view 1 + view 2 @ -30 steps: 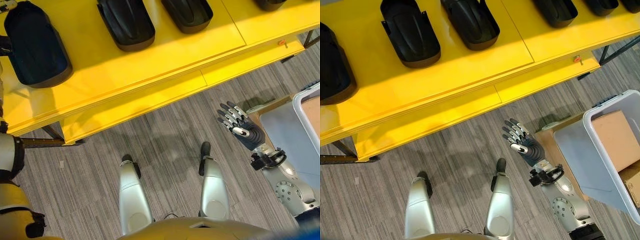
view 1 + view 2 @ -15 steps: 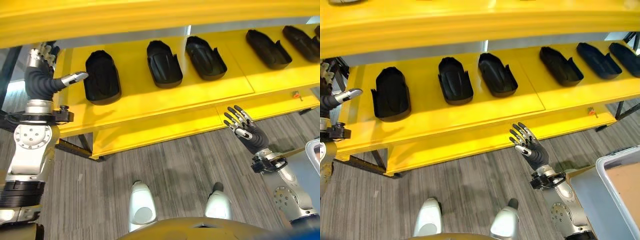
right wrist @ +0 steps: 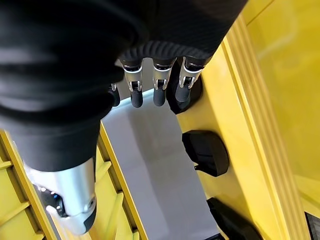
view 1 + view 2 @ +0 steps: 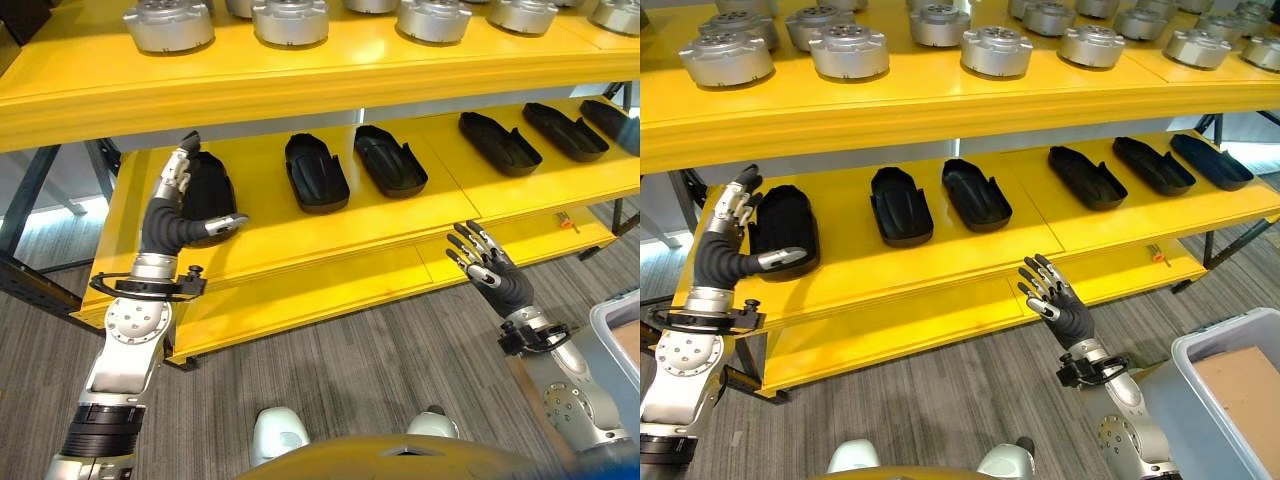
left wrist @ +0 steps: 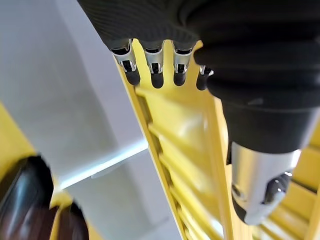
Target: Move parts from the plastic box to the shelf.
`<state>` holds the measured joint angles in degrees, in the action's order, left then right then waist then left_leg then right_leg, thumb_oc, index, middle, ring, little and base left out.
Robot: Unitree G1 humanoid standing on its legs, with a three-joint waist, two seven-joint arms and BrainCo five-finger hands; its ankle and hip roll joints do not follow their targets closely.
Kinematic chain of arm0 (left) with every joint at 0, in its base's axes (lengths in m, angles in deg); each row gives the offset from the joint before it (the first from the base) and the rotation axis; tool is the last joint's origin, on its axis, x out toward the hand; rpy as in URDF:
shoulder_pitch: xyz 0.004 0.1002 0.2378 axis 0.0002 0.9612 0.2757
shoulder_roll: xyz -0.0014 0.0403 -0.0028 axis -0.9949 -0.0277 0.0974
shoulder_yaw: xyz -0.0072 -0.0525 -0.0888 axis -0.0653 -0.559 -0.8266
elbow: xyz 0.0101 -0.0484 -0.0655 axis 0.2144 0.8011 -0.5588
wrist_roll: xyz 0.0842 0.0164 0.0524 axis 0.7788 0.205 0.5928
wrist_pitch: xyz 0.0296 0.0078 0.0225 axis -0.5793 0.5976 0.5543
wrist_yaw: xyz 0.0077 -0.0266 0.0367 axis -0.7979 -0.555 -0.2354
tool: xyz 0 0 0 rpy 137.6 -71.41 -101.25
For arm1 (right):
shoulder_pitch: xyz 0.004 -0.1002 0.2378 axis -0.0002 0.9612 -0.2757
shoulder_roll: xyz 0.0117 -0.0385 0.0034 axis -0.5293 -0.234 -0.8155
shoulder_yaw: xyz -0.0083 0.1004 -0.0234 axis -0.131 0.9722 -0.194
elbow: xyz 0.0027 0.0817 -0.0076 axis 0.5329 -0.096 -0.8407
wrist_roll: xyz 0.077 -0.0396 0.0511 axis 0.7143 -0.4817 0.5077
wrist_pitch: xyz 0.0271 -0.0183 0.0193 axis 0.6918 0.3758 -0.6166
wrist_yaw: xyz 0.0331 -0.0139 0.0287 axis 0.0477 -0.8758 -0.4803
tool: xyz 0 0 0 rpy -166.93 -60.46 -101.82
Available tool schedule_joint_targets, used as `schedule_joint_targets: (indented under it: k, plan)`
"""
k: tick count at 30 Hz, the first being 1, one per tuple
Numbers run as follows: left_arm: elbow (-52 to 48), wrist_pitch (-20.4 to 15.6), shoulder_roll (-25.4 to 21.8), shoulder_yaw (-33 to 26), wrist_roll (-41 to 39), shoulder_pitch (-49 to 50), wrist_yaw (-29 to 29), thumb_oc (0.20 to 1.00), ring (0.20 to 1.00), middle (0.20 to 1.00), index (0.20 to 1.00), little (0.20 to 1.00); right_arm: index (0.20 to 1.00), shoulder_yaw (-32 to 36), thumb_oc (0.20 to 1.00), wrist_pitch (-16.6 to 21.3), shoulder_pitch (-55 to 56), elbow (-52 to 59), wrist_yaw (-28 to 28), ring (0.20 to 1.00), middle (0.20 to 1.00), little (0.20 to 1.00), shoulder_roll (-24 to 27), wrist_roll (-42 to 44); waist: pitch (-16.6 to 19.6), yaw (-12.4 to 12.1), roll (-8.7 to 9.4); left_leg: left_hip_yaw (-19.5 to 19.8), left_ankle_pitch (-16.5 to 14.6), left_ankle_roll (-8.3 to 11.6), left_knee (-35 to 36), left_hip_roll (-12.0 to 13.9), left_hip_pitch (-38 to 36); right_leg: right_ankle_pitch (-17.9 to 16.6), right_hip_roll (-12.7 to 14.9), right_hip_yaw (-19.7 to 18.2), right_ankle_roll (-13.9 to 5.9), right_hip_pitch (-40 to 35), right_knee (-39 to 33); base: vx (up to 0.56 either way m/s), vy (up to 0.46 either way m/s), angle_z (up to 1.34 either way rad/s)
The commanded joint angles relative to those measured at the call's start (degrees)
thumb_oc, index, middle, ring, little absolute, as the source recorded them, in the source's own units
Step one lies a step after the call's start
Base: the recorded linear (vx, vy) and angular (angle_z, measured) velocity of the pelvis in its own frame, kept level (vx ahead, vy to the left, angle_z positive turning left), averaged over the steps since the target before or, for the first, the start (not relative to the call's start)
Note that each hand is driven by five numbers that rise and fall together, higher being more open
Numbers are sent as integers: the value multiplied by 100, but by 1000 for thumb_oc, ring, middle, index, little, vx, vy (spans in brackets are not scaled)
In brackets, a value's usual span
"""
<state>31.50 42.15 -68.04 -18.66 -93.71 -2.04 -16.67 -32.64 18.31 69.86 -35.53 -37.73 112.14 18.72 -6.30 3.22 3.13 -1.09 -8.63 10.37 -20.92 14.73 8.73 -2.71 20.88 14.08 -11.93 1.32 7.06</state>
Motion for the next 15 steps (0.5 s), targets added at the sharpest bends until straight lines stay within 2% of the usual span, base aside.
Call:
schedule_joint_targets:
  k: [1,4,15]
  plan:
    - [107,-25,-130,79,1220,-185,226,1000,1000,1000,1000,1000,1000,289,1000,349,-236,603,-74,1000,1000,1000,-32,-22,-206,8,-45,-450,382,-517,409,-227,-200,676,48,-67,202,19,859,-4,-16,-8]
    - [354,77,-218,181,1979,53,110,1000,1000,1000,1000,1000,1000,404,1000,374,-220,567,-138,1000,1000,1000,-69,-68,-265,-8,-19,-450,371,-526,371,-214,-162,693,23,-107,200,68,895,-10,-9,-4]
    - [1121,257,-144,142,2459,725,58,1000,1000,1000,1000,1000,1000,511,1000,357,-108,563,-185,1000,1000,1000,-107,-68,-313,-77,16,-403,371,-533,305,-204,-29,697,-12,-110,219,140,939,0,0,0]
